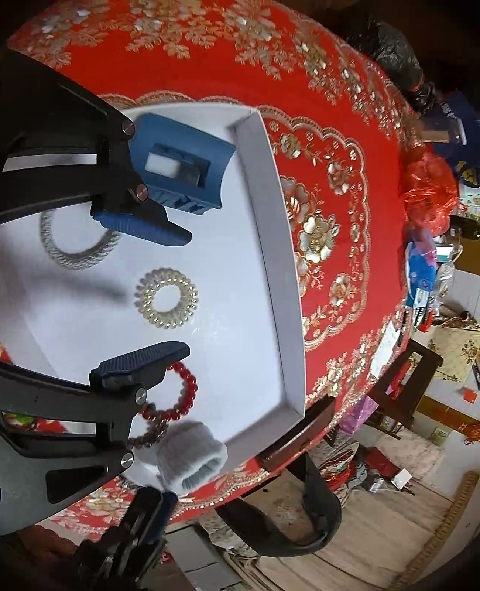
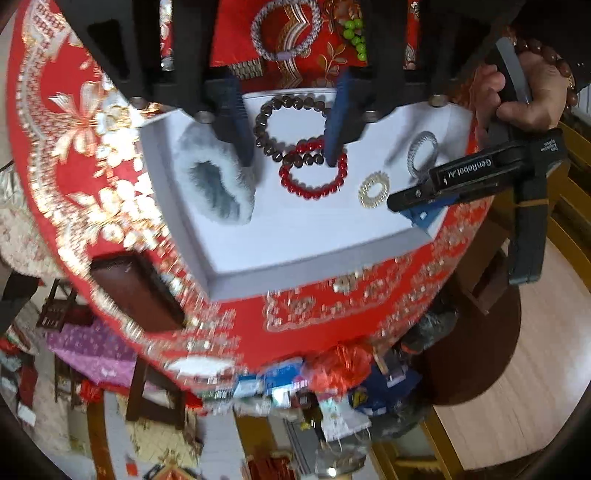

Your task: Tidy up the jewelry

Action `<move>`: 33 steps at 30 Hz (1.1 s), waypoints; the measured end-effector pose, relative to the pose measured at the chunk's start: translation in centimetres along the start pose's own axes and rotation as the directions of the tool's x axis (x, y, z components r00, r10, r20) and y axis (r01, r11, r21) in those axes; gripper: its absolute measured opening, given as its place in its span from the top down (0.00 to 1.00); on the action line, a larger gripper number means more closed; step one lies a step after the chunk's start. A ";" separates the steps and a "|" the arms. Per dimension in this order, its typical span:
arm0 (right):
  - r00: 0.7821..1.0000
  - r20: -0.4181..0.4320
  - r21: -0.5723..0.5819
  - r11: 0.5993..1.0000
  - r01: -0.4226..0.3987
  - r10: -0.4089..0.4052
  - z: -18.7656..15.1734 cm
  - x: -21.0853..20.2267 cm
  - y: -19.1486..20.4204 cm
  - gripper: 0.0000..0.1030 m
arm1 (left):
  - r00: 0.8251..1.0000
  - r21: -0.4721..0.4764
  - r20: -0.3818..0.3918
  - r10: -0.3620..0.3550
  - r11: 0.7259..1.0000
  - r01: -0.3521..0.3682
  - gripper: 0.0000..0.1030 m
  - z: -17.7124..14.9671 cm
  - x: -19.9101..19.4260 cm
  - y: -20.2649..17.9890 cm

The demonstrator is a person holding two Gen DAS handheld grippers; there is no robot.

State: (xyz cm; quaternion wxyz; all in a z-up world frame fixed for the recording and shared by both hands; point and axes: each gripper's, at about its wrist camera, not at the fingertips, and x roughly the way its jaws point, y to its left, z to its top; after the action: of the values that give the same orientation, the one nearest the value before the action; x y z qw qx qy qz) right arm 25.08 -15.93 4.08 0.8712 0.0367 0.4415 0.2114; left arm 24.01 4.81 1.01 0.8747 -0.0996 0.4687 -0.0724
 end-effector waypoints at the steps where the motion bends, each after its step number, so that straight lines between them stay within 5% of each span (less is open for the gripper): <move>1: 1.000 0.007 0.007 1.000 -0.007 0.007 -0.1 -0.6 0.0 0.60 | 1.000 0.000 0.008 0.004 1.000 -0.004 0.48 -0.1 -0.4 -0.1; 7: 0.997 0.070 -0.019 1.000 0.016 -0.015 -3.8 -4.8 -0.1 0.60 | 0.998 0.026 0.065 -0.023 0.999 0.022 0.48 -3.2 -5.1 -1.8; 14: 0.997 0.019 -0.137 0.988 0.072 -0.070 -9.9 -4.7 -1.8 0.59 | 0.997 0.078 0.041 -0.062 0.995 0.059 0.48 -9.3 -8.1 -3.0; 20: 0.988 -0.067 -0.176 0.977 0.122 -0.136 -12.0 -3.0 -2.7 0.59 | 0.998 0.185 -0.036 -0.050 0.981 0.055 0.50 -13.0 -6.0 -4.5; 26: 0.981 -0.131 -0.203 0.972 0.117 -0.145 -12.9 -1.6 -2.6 0.59 | 0.994 0.226 -0.056 -0.090 0.969 0.100 0.55 -12.8 -3.6 -6.6; 33: 0.980 -0.127 -0.277 0.954 0.114 -0.154 -13.6 -1.1 -1.3 0.39 | 0.994 0.211 -0.060 -0.095 0.972 0.105 0.55 -12.3 -1.6 -7.0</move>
State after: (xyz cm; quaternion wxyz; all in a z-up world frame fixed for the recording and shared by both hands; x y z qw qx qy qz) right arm 14.30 -19.18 -3.65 0.8455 -0.1272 0.4733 0.2118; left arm 12.60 -2.97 -2.67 0.8638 -0.0265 0.4740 -0.1688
